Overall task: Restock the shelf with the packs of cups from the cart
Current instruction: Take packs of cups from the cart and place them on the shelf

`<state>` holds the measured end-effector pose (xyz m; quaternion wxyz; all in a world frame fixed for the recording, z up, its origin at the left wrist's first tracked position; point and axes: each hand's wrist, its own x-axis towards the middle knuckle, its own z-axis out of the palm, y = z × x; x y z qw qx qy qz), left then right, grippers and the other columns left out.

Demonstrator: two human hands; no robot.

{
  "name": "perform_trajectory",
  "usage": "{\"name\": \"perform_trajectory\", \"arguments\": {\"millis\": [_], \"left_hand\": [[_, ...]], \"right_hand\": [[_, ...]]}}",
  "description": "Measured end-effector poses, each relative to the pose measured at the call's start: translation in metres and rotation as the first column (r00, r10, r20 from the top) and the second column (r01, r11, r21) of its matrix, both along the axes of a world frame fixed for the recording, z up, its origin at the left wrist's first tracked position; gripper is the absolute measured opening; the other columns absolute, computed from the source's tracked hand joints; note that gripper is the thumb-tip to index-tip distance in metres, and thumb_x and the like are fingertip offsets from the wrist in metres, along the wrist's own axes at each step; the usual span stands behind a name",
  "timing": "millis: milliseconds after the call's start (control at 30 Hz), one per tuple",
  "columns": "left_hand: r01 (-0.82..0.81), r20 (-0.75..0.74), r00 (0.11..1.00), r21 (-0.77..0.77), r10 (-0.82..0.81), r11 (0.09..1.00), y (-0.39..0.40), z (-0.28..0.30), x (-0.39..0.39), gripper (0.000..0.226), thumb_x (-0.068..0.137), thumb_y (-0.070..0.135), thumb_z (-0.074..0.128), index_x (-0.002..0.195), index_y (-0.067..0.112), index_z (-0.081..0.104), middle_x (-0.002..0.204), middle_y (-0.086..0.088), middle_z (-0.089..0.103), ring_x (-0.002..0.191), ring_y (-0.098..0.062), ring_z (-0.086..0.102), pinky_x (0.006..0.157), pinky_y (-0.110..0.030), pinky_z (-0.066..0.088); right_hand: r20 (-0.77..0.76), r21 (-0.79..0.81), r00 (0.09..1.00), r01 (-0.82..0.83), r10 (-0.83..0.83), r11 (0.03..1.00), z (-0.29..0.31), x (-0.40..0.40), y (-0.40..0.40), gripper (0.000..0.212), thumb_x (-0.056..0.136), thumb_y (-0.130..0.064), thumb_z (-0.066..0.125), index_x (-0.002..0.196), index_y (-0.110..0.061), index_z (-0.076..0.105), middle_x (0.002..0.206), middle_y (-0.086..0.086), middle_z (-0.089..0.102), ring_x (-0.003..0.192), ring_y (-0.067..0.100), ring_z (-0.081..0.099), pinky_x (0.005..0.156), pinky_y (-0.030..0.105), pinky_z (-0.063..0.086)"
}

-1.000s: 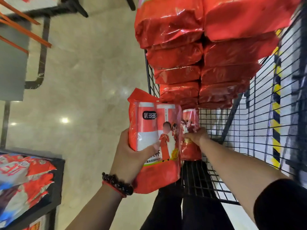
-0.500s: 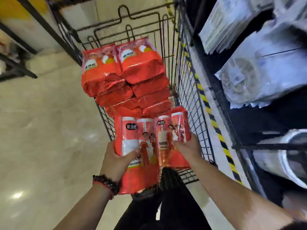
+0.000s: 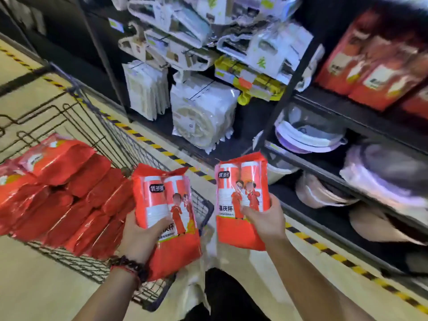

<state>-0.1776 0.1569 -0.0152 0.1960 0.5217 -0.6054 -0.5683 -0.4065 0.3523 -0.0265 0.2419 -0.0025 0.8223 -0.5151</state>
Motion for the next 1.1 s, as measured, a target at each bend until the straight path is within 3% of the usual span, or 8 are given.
{"name": "perform_trajectory", "arguments": {"millis": [167,333,467,633,767,867,967,1100], "left_hand": [[0.291,-0.031,0.956,-0.002,-0.29,0.957,0.044,0.014,-0.074,0.065,0.057,0.034,0.093,0.111,0.017,0.062,0.099,-0.005,0.073,0.086,-0.023,0.072,0.076,-0.04,0.058],[0.445,-0.086,0.887,-0.097,-0.453,0.89,0.114,0.039,-0.149,0.056,0.062,0.028,0.094,0.104,0.023,0.057,0.094,0.006,0.07,0.076,-0.005,0.066,0.059,-0.022,0.046],[0.581,-0.156,0.789,-0.123,-0.594,0.804,0.176,0.058,-0.204,0.059,0.057,0.031,0.093,0.106,0.013,0.066,0.094,-0.002,0.076,0.079,-0.013,0.073,0.063,-0.023,0.055],[0.63,-0.168,0.743,-0.15,-0.648,0.762,0.259,0.075,-0.253,0.087,0.042,0.058,0.085,0.116,0.021,0.057,0.101,0.005,0.07,0.082,-0.005,0.07,0.067,-0.026,0.053],[0.645,-0.167,0.727,-0.168,-0.666,0.745,0.328,0.083,-0.285,0.079,0.04,0.058,0.084,0.108,0.029,0.055,0.099,0.01,0.068,0.074,0.007,0.067,0.06,-0.019,0.05],[0.654,-0.169,0.715,-0.18,-0.678,0.735,0.374,0.084,-0.304,0.075,0.039,0.058,0.084,0.103,0.032,0.055,0.097,0.008,0.069,0.074,0.002,0.07,0.057,-0.016,0.051],[0.666,-0.178,0.702,-0.179,-0.69,0.724,0.408,0.086,-0.323,0.082,0.04,0.059,0.085,0.112,0.033,0.055,0.102,0.006,0.07,0.085,-0.01,0.071,0.067,-0.028,0.055],[0.66,-0.2,0.696,-0.2,-0.689,0.724,0.436,0.093,-0.349,0.073,0.039,0.062,0.084,0.101,0.039,0.053,0.099,0.01,0.069,0.081,-0.004,0.07,0.062,-0.022,0.052]], "right_hand": [[-0.064,-0.063,0.964,0.255,-0.259,0.965,0.042,-0.007,0.107,0.066,0.042,-0.043,0.085,0.104,-0.041,0.059,0.094,-0.017,0.074,0.084,0.001,0.072,0.08,0.036,0.058],[-0.117,-0.132,0.871,0.463,-0.478,0.876,0.064,-0.013,0.198,0.064,0.044,-0.044,0.086,0.103,-0.039,0.063,0.092,-0.024,0.074,0.081,0.0,0.072,0.084,0.04,0.059],[-0.118,-0.163,0.795,0.576,-0.595,0.801,0.076,-0.023,0.267,0.076,0.045,-0.044,0.09,0.115,-0.035,0.063,0.098,-0.016,0.076,0.088,0.003,0.073,0.085,0.039,0.059],[-0.133,-0.187,0.734,0.642,-0.666,0.744,0.09,-0.042,0.354,0.087,0.038,-0.047,0.088,0.12,-0.03,0.062,0.102,-0.012,0.076,0.09,0.005,0.073,0.086,0.038,0.058],[-0.154,-0.206,0.681,0.687,-0.716,0.697,0.092,-0.057,0.429,0.079,0.042,-0.042,0.091,0.114,-0.037,0.059,0.101,-0.016,0.074,0.092,0.006,0.071,0.092,0.044,0.057],[-0.158,-0.215,0.678,0.686,-0.718,0.695,0.094,-0.071,0.483,0.066,0.049,-0.035,0.093,0.107,-0.041,0.061,0.098,-0.017,0.074,0.092,0.006,0.072,0.092,0.045,0.057],[-0.151,-0.242,0.653,0.703,-0.742,0.669,0.096,-0.084,0.522,0.077,0.046,-0.04,0.091,0.117,-0.033,0.062,0.103,-0.011,0.076,0.095,0.013,0.073,0.092,0.05,0.058],[-0.166,-0.269,0.618,0.721,-0.769,0.638,0.097,-0.106,0.55,0.072,0.042,-0.049,0.089,0.108,-0.044,0.06,0.1,-0.015,0.074,0.091,0.009,0.072,0.084,0.044,0.06]]}}
